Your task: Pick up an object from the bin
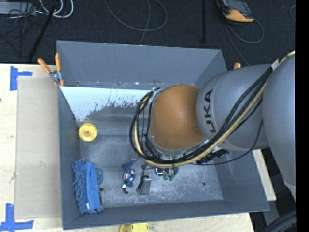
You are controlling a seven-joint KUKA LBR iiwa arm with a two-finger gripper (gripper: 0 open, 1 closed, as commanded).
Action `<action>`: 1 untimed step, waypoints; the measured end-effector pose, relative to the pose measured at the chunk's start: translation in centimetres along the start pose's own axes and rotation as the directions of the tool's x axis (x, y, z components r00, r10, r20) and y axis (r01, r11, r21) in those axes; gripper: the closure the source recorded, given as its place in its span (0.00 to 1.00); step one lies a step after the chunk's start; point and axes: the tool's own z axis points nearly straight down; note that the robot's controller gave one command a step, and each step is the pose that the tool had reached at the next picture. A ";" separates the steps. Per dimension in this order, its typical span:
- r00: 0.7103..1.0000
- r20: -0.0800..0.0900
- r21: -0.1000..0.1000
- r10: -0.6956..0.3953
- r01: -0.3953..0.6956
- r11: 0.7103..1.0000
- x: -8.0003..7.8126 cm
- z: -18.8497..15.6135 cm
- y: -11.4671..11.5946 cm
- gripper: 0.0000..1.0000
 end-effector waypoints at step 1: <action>1.000 0.007 -0.001 0.004 -0.004 1.000 -0.2 -0.4 -0.1 0.00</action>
Offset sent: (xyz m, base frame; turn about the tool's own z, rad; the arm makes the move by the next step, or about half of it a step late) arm 0.0026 -0.0041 -0.0745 -0.0371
